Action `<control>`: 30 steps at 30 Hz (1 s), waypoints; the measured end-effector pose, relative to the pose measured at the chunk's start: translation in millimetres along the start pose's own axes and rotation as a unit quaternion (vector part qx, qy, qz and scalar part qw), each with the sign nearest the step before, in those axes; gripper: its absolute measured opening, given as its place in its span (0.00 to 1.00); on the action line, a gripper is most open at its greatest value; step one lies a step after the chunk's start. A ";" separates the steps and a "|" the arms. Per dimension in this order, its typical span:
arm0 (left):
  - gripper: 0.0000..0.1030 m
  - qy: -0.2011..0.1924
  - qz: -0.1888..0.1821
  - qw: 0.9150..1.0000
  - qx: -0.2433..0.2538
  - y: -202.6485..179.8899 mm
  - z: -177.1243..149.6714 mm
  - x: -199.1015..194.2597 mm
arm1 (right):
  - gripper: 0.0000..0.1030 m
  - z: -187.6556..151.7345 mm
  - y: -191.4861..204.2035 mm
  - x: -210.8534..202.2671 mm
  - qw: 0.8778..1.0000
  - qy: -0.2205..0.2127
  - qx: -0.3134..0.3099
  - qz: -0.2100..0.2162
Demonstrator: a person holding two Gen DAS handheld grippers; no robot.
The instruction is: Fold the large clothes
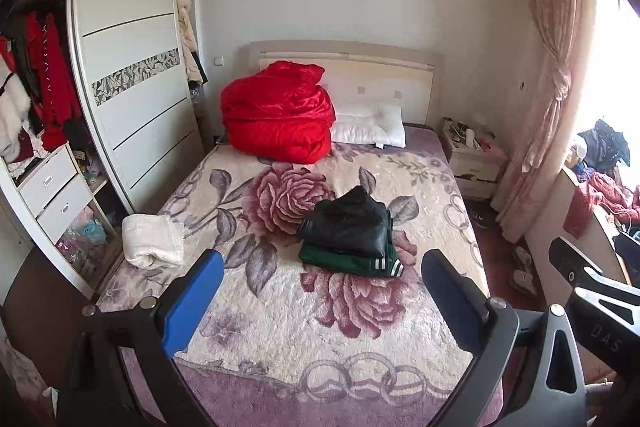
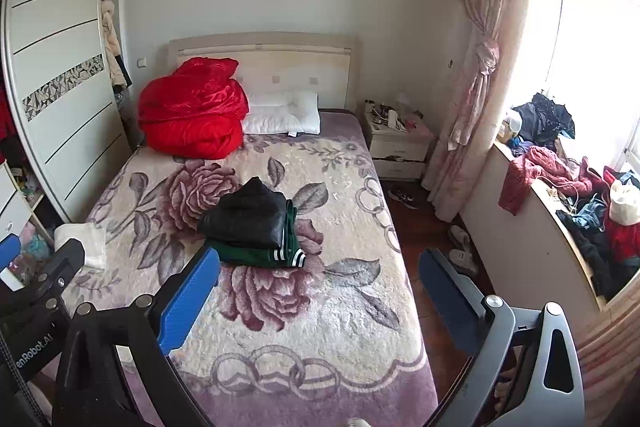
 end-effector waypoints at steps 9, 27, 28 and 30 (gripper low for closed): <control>0.99 -0.005 0.003 1.000 -0.001 2.0 2.8 -4.5 | 0.99 2.2 1.6 -3.5 1.000 -0.009 -0.001 0.007; 0.99 -0.016 0.012 1.000 0.005 4.9 12.3 -15.4 | 0.99 -0.2 0.0 -16.0 1.000 -0.021 0.000 0.018; 0.99 -0.017 0.013 1.000 0.004 5.5 12.9 -16.7 | 0.99 -0.7 0.2 -16.4 1.000 -0.021 0.000 0.018; 0.99 -0.018 0.013 1.000 0.004 5.9 13.3 -18.1 | 0.99 -0.6 -0.1 -16.7 1.000 -0.021 0.001 0.019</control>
Point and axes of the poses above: each gripper's, at about its wrist camera, not at the fingertips, and x roughly the way its jaws point, y to its left, z to its top, the point moved 5 cm from there along x, roughly the way its jaws point, and after that the axes turned 12 degrees about -z, right-handed, at the moved point
